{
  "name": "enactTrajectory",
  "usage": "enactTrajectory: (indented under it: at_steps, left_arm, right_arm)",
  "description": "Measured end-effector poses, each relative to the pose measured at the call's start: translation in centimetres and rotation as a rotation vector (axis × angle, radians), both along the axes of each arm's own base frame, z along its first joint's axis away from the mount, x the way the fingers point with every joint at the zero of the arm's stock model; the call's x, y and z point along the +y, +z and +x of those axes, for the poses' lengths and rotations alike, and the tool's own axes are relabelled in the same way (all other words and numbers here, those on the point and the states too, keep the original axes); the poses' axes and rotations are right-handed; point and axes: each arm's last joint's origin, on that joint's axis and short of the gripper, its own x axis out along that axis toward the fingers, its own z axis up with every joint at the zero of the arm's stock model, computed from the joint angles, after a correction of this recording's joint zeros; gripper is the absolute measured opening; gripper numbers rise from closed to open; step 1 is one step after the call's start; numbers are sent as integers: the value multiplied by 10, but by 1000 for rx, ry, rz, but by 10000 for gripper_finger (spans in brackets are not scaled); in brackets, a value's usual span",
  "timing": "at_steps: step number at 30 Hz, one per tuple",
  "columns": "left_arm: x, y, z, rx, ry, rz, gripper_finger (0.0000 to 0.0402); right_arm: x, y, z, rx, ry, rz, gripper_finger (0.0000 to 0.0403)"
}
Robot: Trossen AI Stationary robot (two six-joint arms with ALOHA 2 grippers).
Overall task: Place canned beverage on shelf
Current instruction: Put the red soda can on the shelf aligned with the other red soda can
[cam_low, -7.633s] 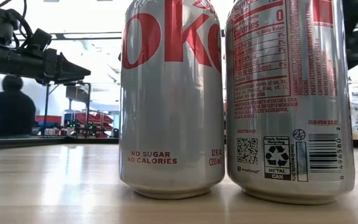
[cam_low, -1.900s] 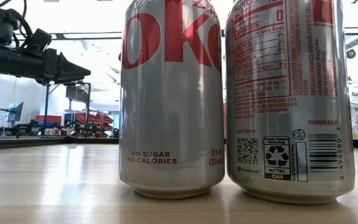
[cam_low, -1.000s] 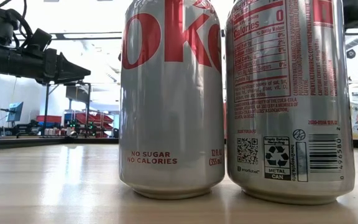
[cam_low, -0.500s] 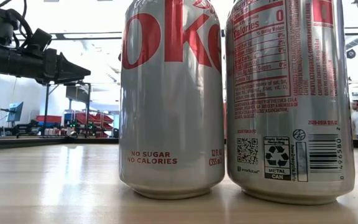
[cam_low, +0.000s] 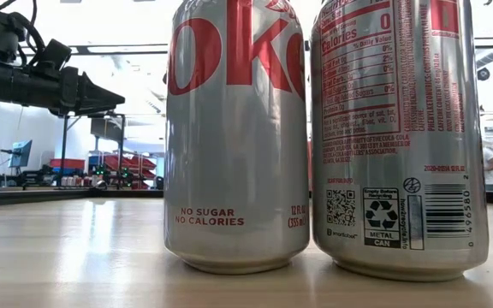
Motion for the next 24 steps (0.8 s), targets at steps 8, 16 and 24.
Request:
enactTrajectory:
  at_steps: [8, 16, 24]
  left_arm:
    - [0, 0, 0, 0, 0, 0, 398]
    - [0, 0, 0, 0, 0, 0, 398]
    - [0, 0, 0, 0, 0, 0, 398]
  right_arm:
    - [24, -6, 12, 19, 42, -23, 359]
    - [41, -14, 9, 44, 65, -46, 359]
    - [52, -21, 5, -2, 76, -83, 357]
